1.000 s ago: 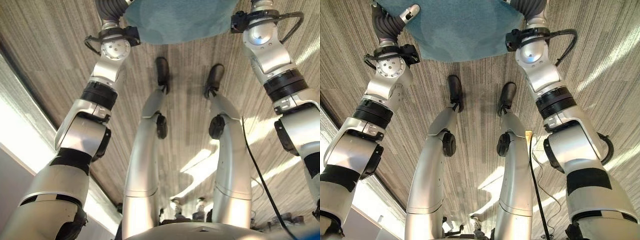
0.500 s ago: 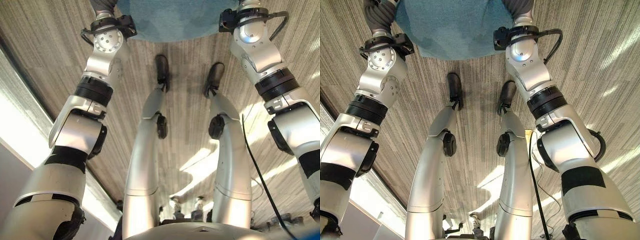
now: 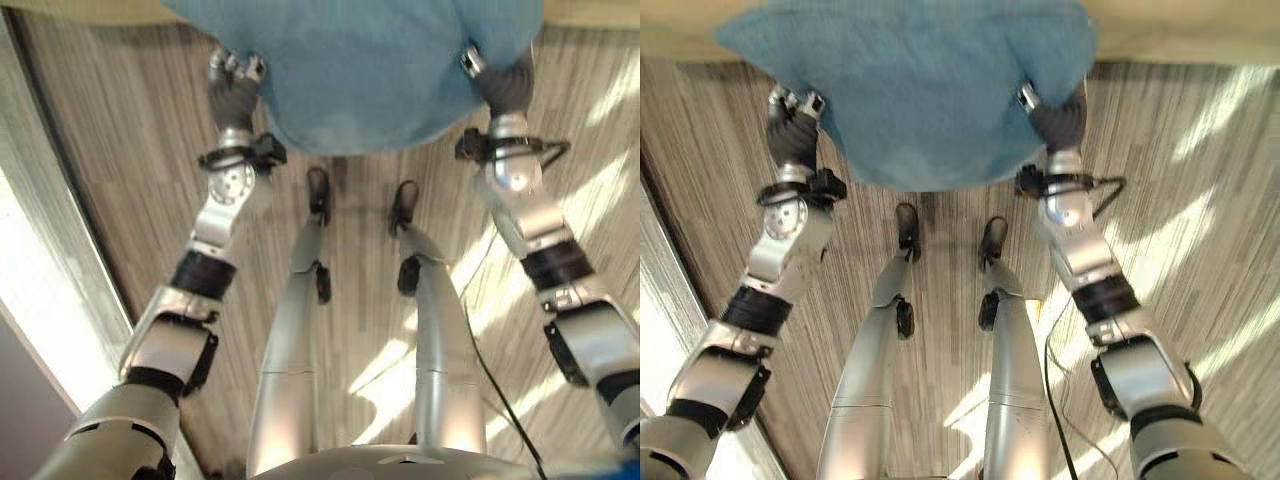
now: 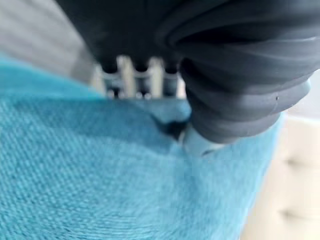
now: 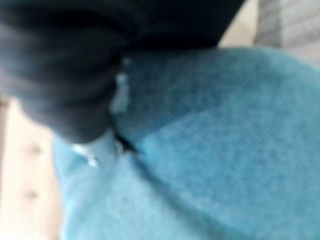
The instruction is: Pick up all the scattered cushions and arrange them neatly on the sofa.
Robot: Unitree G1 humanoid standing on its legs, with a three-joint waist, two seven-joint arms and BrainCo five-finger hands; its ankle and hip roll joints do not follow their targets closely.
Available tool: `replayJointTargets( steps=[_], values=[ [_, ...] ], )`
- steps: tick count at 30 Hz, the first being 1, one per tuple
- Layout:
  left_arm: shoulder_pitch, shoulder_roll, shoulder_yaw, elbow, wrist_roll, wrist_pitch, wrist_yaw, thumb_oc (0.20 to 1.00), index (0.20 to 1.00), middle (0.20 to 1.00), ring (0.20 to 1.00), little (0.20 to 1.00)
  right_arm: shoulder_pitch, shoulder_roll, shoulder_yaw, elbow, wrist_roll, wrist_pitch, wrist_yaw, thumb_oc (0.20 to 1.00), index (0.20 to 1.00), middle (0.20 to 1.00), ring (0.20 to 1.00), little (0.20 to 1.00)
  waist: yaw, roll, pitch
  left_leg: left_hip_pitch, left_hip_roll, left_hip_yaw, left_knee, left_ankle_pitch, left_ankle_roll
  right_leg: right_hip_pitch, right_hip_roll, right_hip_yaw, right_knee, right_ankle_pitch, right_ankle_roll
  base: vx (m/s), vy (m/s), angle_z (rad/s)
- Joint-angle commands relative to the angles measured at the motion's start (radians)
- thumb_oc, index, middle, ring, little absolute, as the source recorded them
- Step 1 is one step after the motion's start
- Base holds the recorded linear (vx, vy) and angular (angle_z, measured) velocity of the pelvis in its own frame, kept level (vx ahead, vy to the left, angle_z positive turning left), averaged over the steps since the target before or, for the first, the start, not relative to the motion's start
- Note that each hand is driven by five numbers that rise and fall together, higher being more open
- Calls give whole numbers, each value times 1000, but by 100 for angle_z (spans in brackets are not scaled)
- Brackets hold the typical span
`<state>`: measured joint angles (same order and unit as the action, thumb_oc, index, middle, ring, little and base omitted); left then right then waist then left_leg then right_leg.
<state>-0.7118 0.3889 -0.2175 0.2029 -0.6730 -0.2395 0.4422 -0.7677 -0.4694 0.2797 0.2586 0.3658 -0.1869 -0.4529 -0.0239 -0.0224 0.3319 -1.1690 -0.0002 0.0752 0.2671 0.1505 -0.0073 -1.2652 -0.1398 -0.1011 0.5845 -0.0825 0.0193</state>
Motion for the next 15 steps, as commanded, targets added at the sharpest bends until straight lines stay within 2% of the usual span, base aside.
replayJointTargets(
  steps=[1,3,7,8,9,10,14,15],
  values=[
    [-13,-89,-28,-55,86,-110,-95,200,200,200,200,200,18,97,52,-90,-85,-115,106,200,200,200,200,200,-3,44,-98,173,-21,-84,-31,-156,-55,169,2,-22,-164,31,82,41,-207,4],
    [23,-103,-29,-87,82,-112,-107,200,200,200,200,200,63,104,46,-120,-89,-119,114,200,200,200,200,200,-4,47,-100,222,-22,-90,-56,-148,-63,220,0,-37,-184,34,81,35,-151,14],
    [208,-117,-40,-164,77,-128,-173,200,200,200,200,200,255,122,28,-201,-90,-134,170,200,200,200,200,200,-6,50,-153,460,-10,-90,-156,-126,-85,461,5,-92,-285,40,78,82,-140,21],
    [246,-120,-40,-169,77,-132,-183,200,200,200,200,200,297,118,17,-210,-101,-134,171,200,200,200,200,200,-4,51,-163,515,-5,-89,-181,-115,-92,513,6,-103,-305,42,80,47,-87,-3],
    [283,-121,-46,-173,77,-133,-193,200,200,200,200,200,330,120,15,-215,-109,-129,180,200,200,200,200,200,-4,52,-165,554,-7,-88,-204,-86,-89,555,4,-116,-329,70,73,94,-121,-3],
    [346,-128,-50,-181,62,-131,-213,200,200,200,200,200,396,121,1,-225,-117,-124,188,200,200,200,200,200,-2,55,-176,657,2,-84,-257,-73,-99,654,15,-129,-365,68,74,102,-134,-1],
    [459,-116,-58,-159,68,-110,-235,200,200,200,200,200,478,131,-7,-207,-109,-112,207,200,200,200,200,200,5,56,-186,819,32,-76,-316,-51,-121,820,35,-143,-408,60,73,139,-146,5],
    [494,-121,-63,-142,63,-99,-238,200,200,200,200,200,508,130,-14,-202,-114,-103,212,200,200,200,200,200,5,54,-187,876,41,-73,-327,-47,-130,899,47,-141,-435,50,70,117,-183,11]
  ],
)
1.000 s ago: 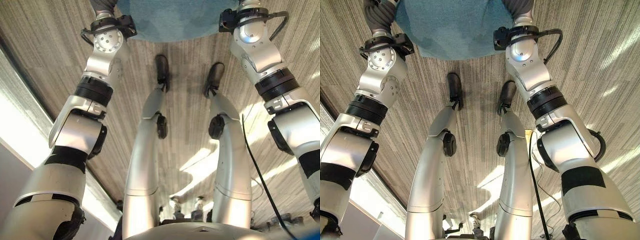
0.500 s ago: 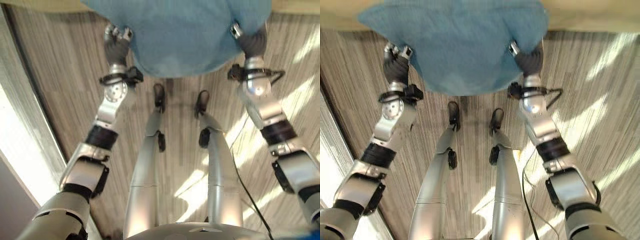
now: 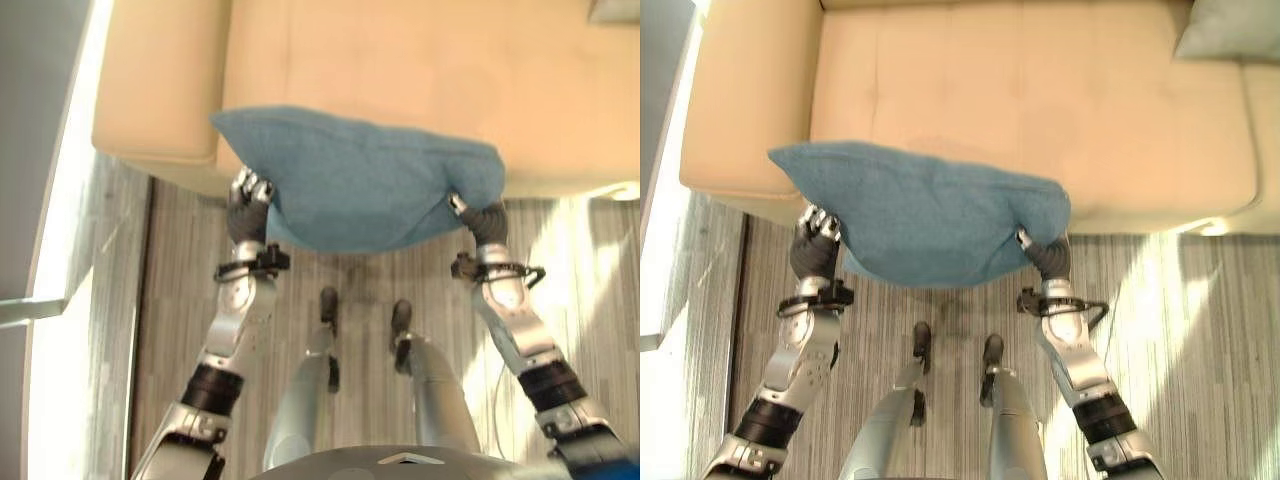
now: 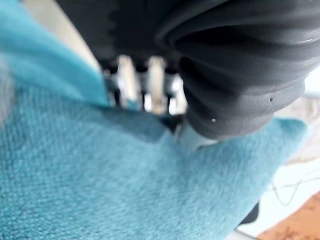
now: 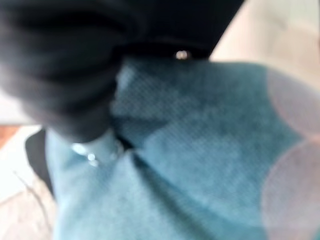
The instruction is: Pick up all the scattered cushions and arrange them neatly on the sofa.
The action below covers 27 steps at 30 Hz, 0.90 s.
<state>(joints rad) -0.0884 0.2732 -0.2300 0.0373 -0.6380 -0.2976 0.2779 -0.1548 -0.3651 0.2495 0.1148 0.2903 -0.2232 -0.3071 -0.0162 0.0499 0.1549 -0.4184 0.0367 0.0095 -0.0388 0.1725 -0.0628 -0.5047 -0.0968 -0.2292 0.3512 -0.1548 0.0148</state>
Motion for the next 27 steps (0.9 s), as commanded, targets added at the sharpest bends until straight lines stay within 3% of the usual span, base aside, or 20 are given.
replayJointTargets(
  steps=[1,5,6,8,9,10,13,15,17,19,20,23,25,27],
  values=[
    [-117,-7,-51,39,27,-39,-74,200,200,200,200,200,-93,27,11,-52,-45,-65,61,200,200,200,200,200,-3,-19,-8,147,8,-9,-17,-66,-81,178,12,-12,-220,119,72,103,-183,15],
    [-92,-13,-74,76,28,-28,-78,200,200,200,200,200,-48,22,-15,-45,-64,-56,42,200,200,200,200,200,-3,-26,-2,147,40,6,84,-15,-108,292,19,-28,-265,88,59,33,-127,28],
    [-86,-15,-84,84,28,-23,-77,200,200,200,200,200,-36,24,-20,-50,-62,-52,34,200,200,200,200,200,-4,-41,-3,142,42,24,139,-30,-90,329,14,-36,-279,85,55,33,-95,56],
    [-69,-21,-82,87,26,-15,-79,200,200,200,200,200,-21,31,-25,-49,-59,-46,40,200,200,200,200,200,-14,-54,-23,152,41,74,137,-79,-57,354,6,-37,-292,86,60,105,-51,44],
    [-58,-20,-82,92,29,-7,-83,200,200,200,200,200,-11,32,-30,-50,-60,-43,44,200,200,200,200,200,-12,-52,-36,163,36,93,110,-84,-49,368,10,-38,-298,85,64,239,39,23],
    [-49,-16,-87,101,49,11,-86,200,200,200,200,200,3,32,-44,-48,-56,-41,44,200,200,200,200,200,-10,-47,-63,142,26,135,61,-53,-48,408,19,-41,-319,83,68,301,112,20],
    [-22,2,-68,73,76,16,-100,200,200,200,200,200,5,60,-42,-56,-44,-34,62,200,200,200,200,200,11,-65,-66,163,2,118,59,-97,-30,463,11,-7,-321,81,92,254,195,10],
    [16,15,-56,60,91,20,-106,200,200,200,200,200,18,82,-40,-59,-46,-37,78,200,200,200,200,200,25,-80,-77,218,-11,121,72,-146,5,489,-13,30,-287,95,115,273,248,-110],
    [25,23,-51,58,91,25,-112,200,200,200,200,200,20,88,-42,-61,-48,-36,86,200,200,200,200,200,28,-83,-85,237,-14,124,67,-153,15,482,-17,43,-256,106,121,133,145,-120],
    [43,52,-25,40,95,27,-111,200,200,200,200,200,12,101,-31,-59,-55,-32,102,200,200,200,200,200,33,-76,-75,270,-9,143,72,-175,49,416,-25,82,-80,166,149,132,215,-61],
    [45,59,-19,39,104,28,-112,200,200,200,200,200,10,115,-23,-56,-52,-33,110,200,200,200,200,200,36,-67,-73,301,-4,157,74,-196,57,379,-24,74,-39,154,151,163,165,-67],
    [51,54,-10,44,108,28,-115,200,200,200,200,200,-1,120,-7,-47,-45,-36,112,200,200,200,200,200,35,-67,-85,353,-8,173,62,-219,53,362,-13,39,-157,134,130,196,33,-39],
    [53,52,-9,40,109,30,-114,200,200,200,200,200,-8,118,-2,-47,-43,-34,115,200,200,200,200,200,34,-71,-86,374,-10,177,60,-228,50,351,-4,25,-223,147,126,201,-38,-21],
    [48,44,6,45,115,27,-110,200,200,200,200,200,-28,110,13,-43,-46,-23,120,200,200,200,200,200,26,-73,-80,447,-2,188,51,-259,35,316,-4,-43,-320,180,136,350,-130,-18]
  ],
)
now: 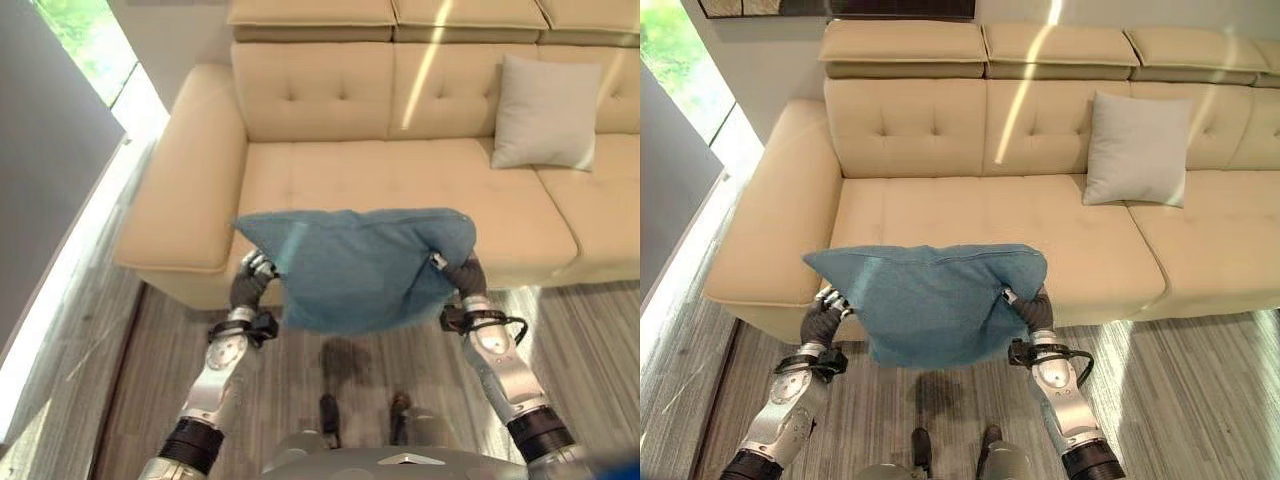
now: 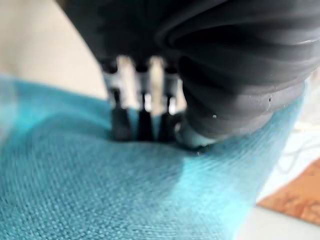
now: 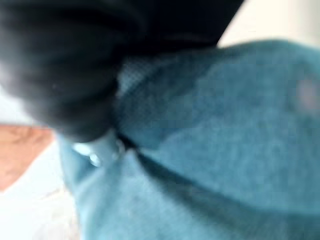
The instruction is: Pick up all the scattered cushions and arrange them neatly on the sofa.
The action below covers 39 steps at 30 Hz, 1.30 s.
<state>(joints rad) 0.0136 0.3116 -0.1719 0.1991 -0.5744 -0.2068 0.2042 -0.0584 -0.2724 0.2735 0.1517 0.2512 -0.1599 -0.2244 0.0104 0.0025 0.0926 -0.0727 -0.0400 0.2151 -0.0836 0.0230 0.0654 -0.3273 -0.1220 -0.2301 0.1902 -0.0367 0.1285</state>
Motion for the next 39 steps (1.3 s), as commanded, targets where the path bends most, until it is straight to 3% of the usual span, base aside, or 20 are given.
replayJointTargets(
  steps=[1,4,6,8,9,11,13,16,19,22,25,29,33,39],
  values=[
    [-60,-3,-63,-101,63,-65,-46,200,200,200,200,200,-113,19,-16,-78,-11,-89,38,200,200,200,200,200,-10,-42,-27,121,72,-33,103,-117,-105,161,22,-22,-181,74,17,414,-240,12],
    [-66,-26,-78,-81,40,-71,-62,200,200,200,200,200,-87,-2,-34,-84,-15,-95,31,200,200,200,200,200,-31,-51,-42,102,136,-32,227,-58,-161,225,36,-51,-185,63,-20,304,-239,79],
    [-72,-34,-87,-78,24,-69,-67,200,200,200,200,200,-83,-17,-37,-87,0,-98,27,200,200,200,200,200,-32,-57,-37,41,182,-23,369,-32,-159,258,49,-63,-184,36,-49,164,-199,86],
    [-78,-35,-89,-78,23,-59,-60,200,200,200,200,200,-79,-27,-44,-88,17,-94,25,200,200,200,200,200,-20,-78,-23,-67,152,-48,447,-67,-127,294,47,-49,-188,9,-65,189,-134,42],
    [-77,-37,-91,-78,23,-56,-62,200,200,200,200,200,-76,-31,-46,-89,15,-96,24,200,200,200,200,200,-16,-84,-22,-93,136,-45,415,-101,-113,304,43,-47,-195,1,-60,282,35,-18],
    [-73,-33,-91,-87,35,-45,-55,200,200,200,200,200,-77,-28,-53,-83,20,-93,12,200,200,200,200,200,25,-74,-13,-189,87,-75,236,11,-134,358,69,-23,-207,-28,-56,313,109,-25],
    [-76,-29,-88,-91,40,-48,-53,200,200,200,200,200,-80,-21,-56,-76,19,-90,7,200,200,200,200,200,43,-66,-12,-229,83,-100,192,56,-148,374,82,-11,-202,-44,-57,206,115,-41],
    [-53,-22,-77,-101,40,-47,-59,200,200,200,200,200,-63,-5,-49,-83,3,-86,23,200,200,200,200,200,45,-63,-41,-163,87,-105,142,49,-136,400,73,0,-186,-61,-42,268,153,-61],
    [-30,-5,-50,-118,38,-48,-65,200,200,200,200,200,-57,17,-44,-71,-24,-78,41,200,200,200,200,200,65,-72,-61,-89,69,-97,137,6,-107,410,33,17,-134,-61,-18,272,218,-53],
    [-23,25,-26,-141,44,-50,-59,200,200,200,200,200,-77,24,-42,-62,-40,-73,46,200,200,200,200,200,69,-62,-45,-49,67,-81,138,-20,-78,355,4,38,1,-18,10,113,187,-24],
    [-31,36,-8,-139,64,-59,-56,200,200,200,200,200,-89,36,-42,-57,-50,-79,50,200,200,200,200,200,70,-51,-44,-28,65,-77,129,-34,-63,300,-6,63,32,-9,18,50,84,-5],
    [-47,31,3,-147,70,-77,-49,200,200,200,200,200,-114,27,-43,-57,-49,-76,45,200,200,200,200,200,58,-41,-44,15,59,-75,90,-38,-72,258,-29,44,-134,36,25,90,9,6],
    [-50,18,3,-153,84,-78,-47,200,200,200,200,200,-111,21,-44,-54,-59,-71,47,200,200,200,200,200,53,-44,-63,64,55,-71,48,-36,-83,300,-20,39,-190,60,29,97,-56,17],
    [-53,5,-7,-153,90,-64,-38,200,200,200,200,200,-92,9,-41,-64,-56,-57,48,200,200,200,200,200,39,-41,-90,132,67,-84,-2,-31,-104,396,-1,8,-255,48,20,124,-70,9]
  ],
)
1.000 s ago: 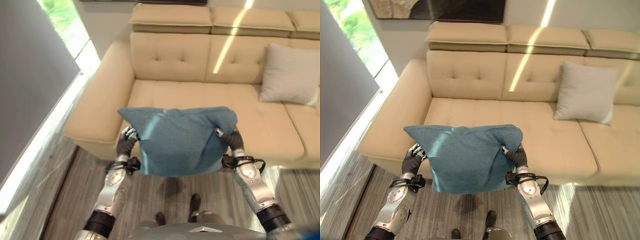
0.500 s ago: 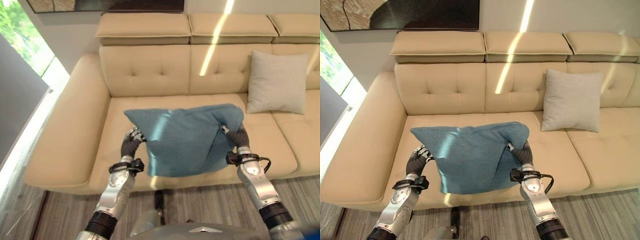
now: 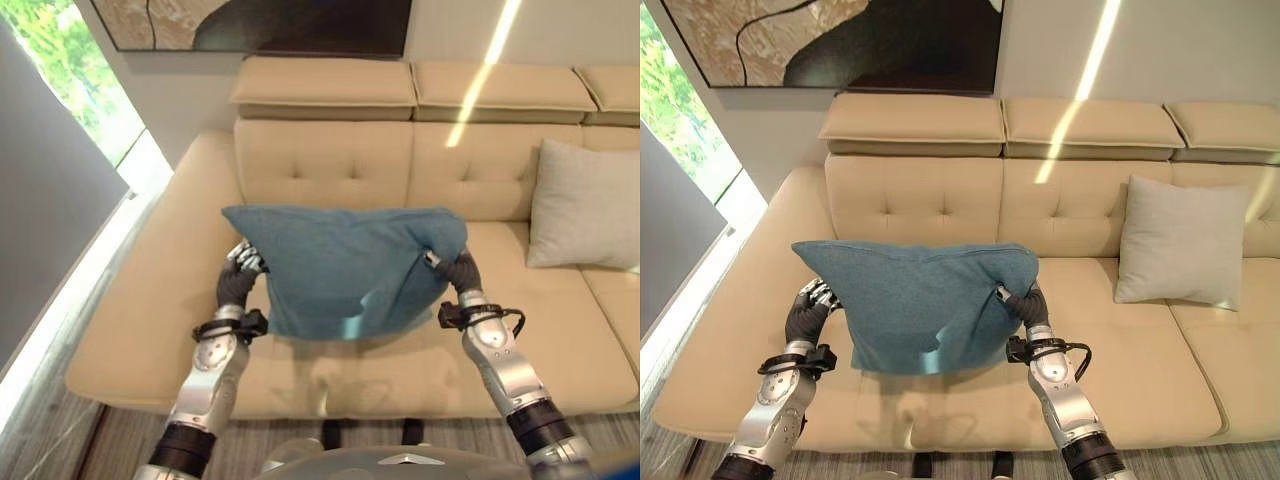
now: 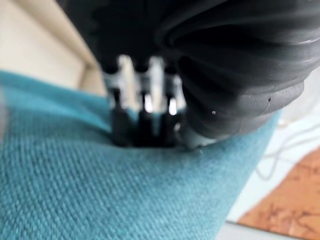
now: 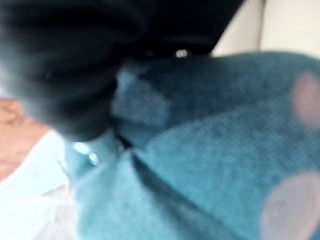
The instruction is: Pick up all the scattered cushions and arrange them neatly on the sofa.
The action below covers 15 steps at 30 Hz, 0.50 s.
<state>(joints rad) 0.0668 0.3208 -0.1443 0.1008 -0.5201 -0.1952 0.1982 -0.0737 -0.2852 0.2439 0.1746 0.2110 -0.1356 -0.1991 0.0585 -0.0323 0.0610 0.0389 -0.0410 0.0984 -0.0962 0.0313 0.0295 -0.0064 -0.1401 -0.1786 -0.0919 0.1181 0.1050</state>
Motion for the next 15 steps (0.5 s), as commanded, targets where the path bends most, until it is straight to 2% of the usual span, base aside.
replayJointTargets(
  steps=[1,6,11,15],
  values=[
    [-122,-8,-41,-49,31,-73,-21,200,200,200,200,200,-85,19,-7,-87,-16,-78,17,200,200,200,200,200,-12,-5,-60,22,71,29,9,-40,-73,86,19,-50,18,-109,42,113,-60,4],
    [-199,-5,-57,-23,35,-73,17,200,200,200,200,200,-155,0,14,-73,-26,-72,-12,200,200,200,200,200,-15,-2,-60,12,77,29,9,-40,-80,85,22,-59,5,-110,42,47,-13,7],
    [-436,32,-107,60,53,-90,89,200,200,200,200,200,-411,-12,72,-8,-23,-67,-90,200,200,200,200,200,-12,5,-5,-127,86,25,9,-3,-88,-51,22,-50,5,-81,44,-163,7,6],
    [-580,76,-133,133,63,-104,122,200,200,200,200,200,-549,-30,106,47,-19,-62,-129,200,200,200,200,200,-17,11,10,-220,88,22,9,23,-100,-146,27,-36,5,-60,44,-88,29,5]
  ],
)
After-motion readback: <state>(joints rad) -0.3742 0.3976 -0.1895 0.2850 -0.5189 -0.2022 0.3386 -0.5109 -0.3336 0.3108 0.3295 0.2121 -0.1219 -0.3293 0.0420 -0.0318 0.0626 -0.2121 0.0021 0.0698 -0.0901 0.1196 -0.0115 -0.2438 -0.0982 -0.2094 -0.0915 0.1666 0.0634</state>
